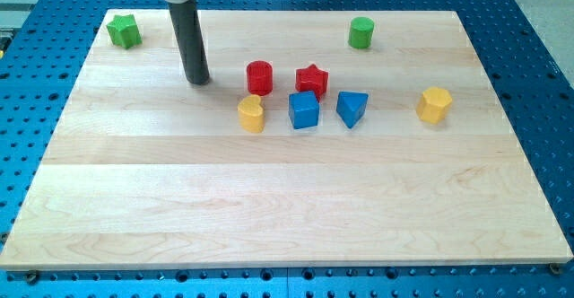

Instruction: Move the green star slightly to the right

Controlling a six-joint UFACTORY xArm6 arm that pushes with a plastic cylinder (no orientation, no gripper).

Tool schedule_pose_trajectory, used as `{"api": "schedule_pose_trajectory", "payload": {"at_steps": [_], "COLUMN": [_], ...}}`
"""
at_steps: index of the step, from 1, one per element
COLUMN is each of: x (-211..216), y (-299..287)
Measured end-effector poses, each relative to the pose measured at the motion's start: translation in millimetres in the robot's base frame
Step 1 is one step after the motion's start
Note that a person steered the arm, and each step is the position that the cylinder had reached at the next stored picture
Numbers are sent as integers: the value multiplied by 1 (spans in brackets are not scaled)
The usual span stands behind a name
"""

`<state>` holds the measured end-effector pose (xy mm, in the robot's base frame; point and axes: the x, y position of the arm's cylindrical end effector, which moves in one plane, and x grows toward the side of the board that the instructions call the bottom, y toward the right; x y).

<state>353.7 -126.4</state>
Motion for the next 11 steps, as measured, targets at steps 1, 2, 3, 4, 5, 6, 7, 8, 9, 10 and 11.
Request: {"api": "schedule_pose_trajectory", "payload": {"at_steps": [1, 2, 3, 4, 5, 6, 7, 8, 9, 10, 11], "x": [13, 2, -4, -23, -40, -54, -77, -92, -66, -47, -67], "y": [-38, -109, -158, -179, -178, -176, -178, -132, -132, -55, 61]}}
